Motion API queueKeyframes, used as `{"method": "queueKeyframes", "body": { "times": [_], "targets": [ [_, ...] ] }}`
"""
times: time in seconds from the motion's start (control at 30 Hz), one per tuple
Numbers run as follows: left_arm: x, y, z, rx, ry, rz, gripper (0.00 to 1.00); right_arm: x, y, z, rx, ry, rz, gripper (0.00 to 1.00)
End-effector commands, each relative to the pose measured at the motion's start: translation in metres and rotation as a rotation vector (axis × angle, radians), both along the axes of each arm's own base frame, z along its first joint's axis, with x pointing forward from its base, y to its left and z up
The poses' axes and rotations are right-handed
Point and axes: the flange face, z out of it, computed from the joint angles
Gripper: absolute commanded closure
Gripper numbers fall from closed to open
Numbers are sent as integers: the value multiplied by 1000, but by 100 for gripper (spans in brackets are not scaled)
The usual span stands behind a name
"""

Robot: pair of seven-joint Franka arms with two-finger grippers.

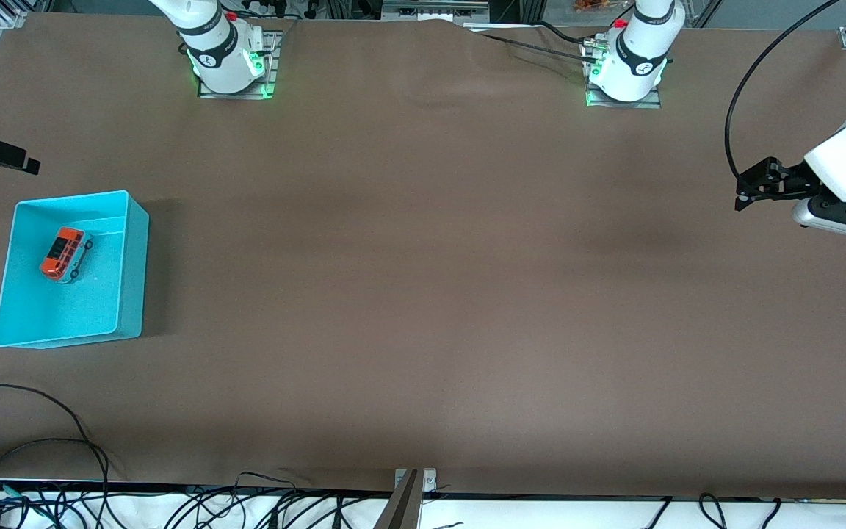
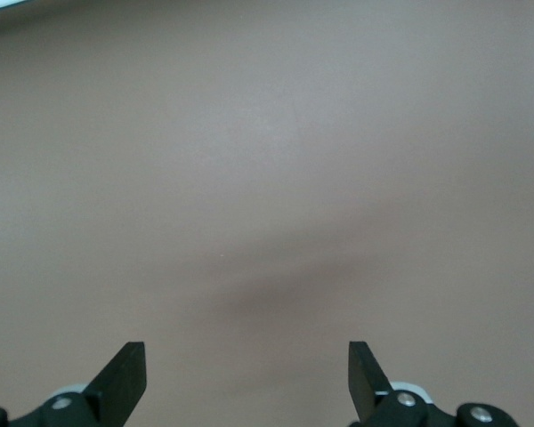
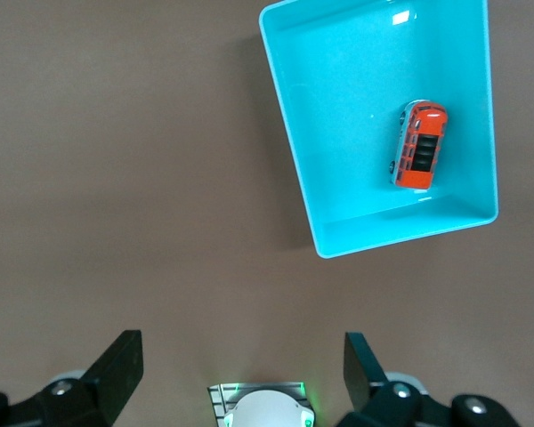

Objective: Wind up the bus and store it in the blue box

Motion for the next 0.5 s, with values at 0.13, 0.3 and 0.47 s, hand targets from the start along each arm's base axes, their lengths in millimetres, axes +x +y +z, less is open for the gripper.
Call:
{"method": "queueKeyframes", "body": {
  "times": [0.13,0.3,0.47],
  "targets": [
    [5,4,5,25,6,1,0,2,54,7,13,21,35,0],
    [6,4,4,25,7,1,0,3,84,7,-7,29,-15,0],
    [6,4,5,25,6,2,0,3,106,7,-12,31,-3,0]
  ]
}}
